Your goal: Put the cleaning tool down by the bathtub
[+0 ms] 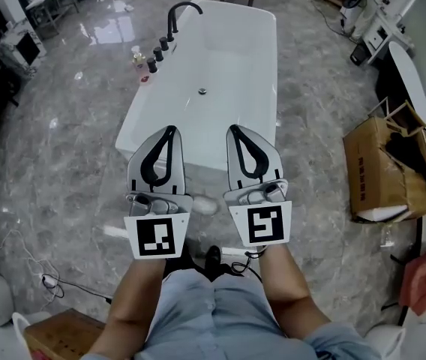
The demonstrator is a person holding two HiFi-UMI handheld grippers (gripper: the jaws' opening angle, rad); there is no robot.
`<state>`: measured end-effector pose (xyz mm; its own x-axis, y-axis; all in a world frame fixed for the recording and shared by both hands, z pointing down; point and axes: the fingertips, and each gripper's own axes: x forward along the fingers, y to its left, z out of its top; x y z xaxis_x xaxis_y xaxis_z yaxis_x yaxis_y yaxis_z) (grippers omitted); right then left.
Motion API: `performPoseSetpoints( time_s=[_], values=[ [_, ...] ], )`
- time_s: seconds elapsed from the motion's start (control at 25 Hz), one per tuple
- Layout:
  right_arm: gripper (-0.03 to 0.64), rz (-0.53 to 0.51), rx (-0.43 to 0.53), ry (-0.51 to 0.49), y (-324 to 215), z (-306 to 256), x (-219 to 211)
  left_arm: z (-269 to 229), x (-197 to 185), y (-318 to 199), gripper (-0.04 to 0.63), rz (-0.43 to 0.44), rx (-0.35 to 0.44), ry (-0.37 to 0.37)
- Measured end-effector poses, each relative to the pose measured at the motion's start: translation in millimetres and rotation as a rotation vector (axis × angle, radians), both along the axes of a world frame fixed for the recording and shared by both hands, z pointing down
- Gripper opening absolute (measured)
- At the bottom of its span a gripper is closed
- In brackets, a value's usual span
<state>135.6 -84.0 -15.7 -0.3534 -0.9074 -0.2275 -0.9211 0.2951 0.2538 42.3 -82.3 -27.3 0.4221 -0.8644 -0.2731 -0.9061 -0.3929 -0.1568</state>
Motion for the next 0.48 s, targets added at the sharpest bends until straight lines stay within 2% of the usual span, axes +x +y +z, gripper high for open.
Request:
performPoseSetpoints(
  time_s=[0.48],
  values=[
    [0.012,0.016,0.030,-0.021,16,-17,15,-18,20,18,0.015,0.027,0.039,-0.028]
  ],
)
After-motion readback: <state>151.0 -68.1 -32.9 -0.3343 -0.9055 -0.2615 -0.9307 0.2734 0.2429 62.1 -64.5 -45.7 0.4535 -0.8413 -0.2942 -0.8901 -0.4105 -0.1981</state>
